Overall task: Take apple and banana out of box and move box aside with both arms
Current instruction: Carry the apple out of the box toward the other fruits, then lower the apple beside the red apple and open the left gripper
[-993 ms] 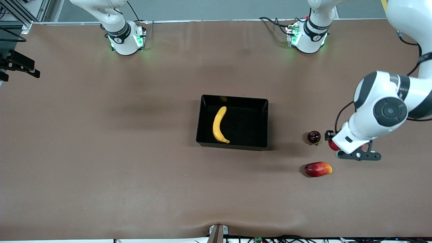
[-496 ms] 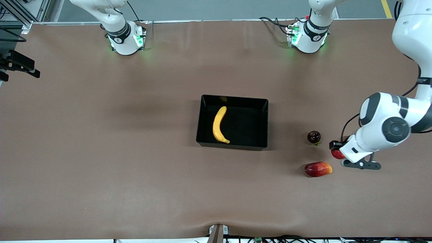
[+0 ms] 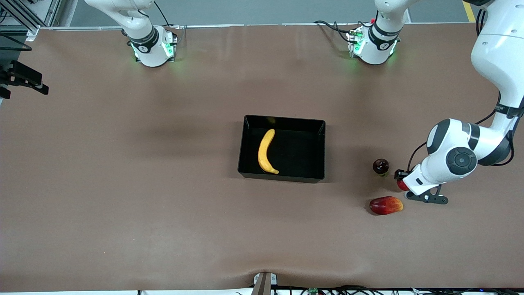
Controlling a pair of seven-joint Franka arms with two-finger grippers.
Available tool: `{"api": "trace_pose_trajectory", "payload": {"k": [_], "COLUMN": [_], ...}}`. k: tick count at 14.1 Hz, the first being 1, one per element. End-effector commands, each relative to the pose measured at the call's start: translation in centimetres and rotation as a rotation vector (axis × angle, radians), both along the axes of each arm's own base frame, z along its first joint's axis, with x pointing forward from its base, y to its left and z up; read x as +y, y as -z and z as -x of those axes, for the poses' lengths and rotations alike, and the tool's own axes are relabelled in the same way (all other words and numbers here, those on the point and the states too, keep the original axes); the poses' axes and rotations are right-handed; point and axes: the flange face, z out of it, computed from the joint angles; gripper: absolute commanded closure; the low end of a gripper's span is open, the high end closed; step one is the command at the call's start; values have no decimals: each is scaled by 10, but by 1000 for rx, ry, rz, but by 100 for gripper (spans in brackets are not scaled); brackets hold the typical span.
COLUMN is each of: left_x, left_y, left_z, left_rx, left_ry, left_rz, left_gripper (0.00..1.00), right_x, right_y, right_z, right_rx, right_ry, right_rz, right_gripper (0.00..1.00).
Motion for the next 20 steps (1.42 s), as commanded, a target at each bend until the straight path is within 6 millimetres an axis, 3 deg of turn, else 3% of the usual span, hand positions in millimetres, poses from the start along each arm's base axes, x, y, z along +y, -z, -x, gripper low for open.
{"api": "trace_pose_trajectory", "payload": {"k": [1, 2, 3, 4, 5, 7, 9, 12, 15, 17, 20], "left_x": [-1, 0, 1, 6, 8, 10, 7, -24, -80, -118, -190], "left_y": [3, 7, 9, 9, 7, -2, -23, -65, -112, -125, -138], "left_z": [2, 2, 3, 2, 1, -1, -5, -4, 3, 11, 29], "left_rx": [-13, -8, -5, -6, -10, -23, -49, -67, -113, -122, -145], "left_ry": [1, 0, -2, -7, -8, -5, -7, 14, 88, 142, 76], "left_rz": [-4, -1, 1, 0, 1, -3, -8, -10, 4, 35, 87], "left_gripper": [100, 100, 81, 33, 0, 0, 0, 0, 0, 0, 0], "right_x": [-1, -2, -2, -2, -2, -2, -1, -2, -2, -1, -2], "right_y": [-2, -2, -2, -2, -2, -2, -2, -2, -2, -2, -2], "right_z": [3, 3, 3, 3, 3, 3, 3, 3, 3, 3, 3], "right_rx": [2, 2, 2, 2, 2, 2, 2, 2, 2, 2, 2], "right_ry": [12, 14, 14, 14, 14, 14, 14, 14, 14, 14, 14], "right_rz": [9, 10, 10, 10, 10, 10, 9, 10, 10, 9, 10], "right_gripper": [0, 0, 0, 0, 0, 0, 0, 0, 0, 0, 0]}}
